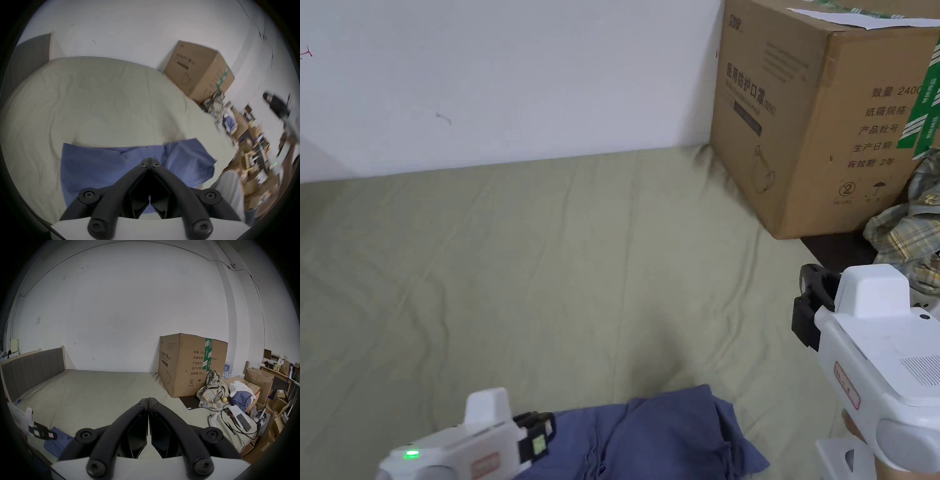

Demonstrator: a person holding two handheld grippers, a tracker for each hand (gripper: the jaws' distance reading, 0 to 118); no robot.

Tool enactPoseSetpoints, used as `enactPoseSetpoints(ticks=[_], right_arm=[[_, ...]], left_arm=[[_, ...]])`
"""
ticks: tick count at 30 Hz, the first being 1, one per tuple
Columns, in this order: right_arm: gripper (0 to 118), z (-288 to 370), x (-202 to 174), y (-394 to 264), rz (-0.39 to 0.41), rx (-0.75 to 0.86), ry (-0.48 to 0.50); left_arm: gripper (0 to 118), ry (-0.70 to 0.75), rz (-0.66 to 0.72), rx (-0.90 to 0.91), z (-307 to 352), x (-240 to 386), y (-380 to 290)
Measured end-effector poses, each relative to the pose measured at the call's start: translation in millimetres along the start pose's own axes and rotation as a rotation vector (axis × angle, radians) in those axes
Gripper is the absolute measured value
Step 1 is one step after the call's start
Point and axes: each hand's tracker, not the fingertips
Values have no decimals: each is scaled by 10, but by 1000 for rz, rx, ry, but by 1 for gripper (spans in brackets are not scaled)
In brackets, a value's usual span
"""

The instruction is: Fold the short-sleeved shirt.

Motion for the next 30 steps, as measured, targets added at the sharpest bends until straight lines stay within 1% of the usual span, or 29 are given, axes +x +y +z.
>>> enactPoseSetpoints(ticks=[3, 4, 6, 7, 8, 9, 10, 11, 12, 13, 16, 18, 22, 25, 26, 27, 29, 30], right_arm=[[0, -22, -59, 9, -6, 4, 10], [0, -34, -83, 11, -7, 4, 11], [0, -68, -127, 18, -7, 3, 18], [0, -78, -154, 22, -7, 1, 26], [0, -88, -177, 24, -6, 0, 31], [0, -98, -203, 29, -3, -1, 37], [0, -106, -229, 33, 2, -2, 44], [0, -110, -252, 33, 8, -2, 48], [0, -118, -272, 33, 10, -3, 51], [0, -126, -287, 33, 12, -7, 58], [0, -136, -326, 24, 22, -15, 61], [0, -138, -329, 15, 23, -19, 61], [0, -141, -310, -21, 27, -31, 48], [0, -144, -269, -56, 32, -43, 36], [0, -144, -254, -65, 31, -45, 34], [0, -141, -240, -70, 30, -47, 31], [0, -143, -219, -70, 26, -49, 24], [0, -142, -210, -67, 24, -49, 24]], left_arm=[[0, -68, 117, 34, 239, -399, 111], [0, -77, 145, 20, 287, -518, 124], [7, -84, 210, -14, 355, -761, 133], [16, -75, 239, -22, 375, -881, 118], [30, -73, 266, -27, 384, -981, 95], [52, -75, 297, -37, 376, -1087, 73], [83, -72, 332, -43, 363, -1178, 41], [100, -71, 358, -62, 337, -1251, 12], [109, -78, 375, -85, 308, -1314, -11], [110, -75, 383, -85, 278, -1350, -51], [110, -28, 394, -86, 162, -1446, -109], [106, -19, 391, -104, 62, -1501, -141], [65, -25, 384, -142, -113, -1530, -198], [37, 10, 359, -161, -235, -1508, -247], [35, 13, 333, -165, -256, -1481, -241], [35, 26, 318, -170, -271, -1460, -239], [19, 19, 312, -168, -269, -1443, -254], [13, 14, 311, -164, -256, -1419, -243]])
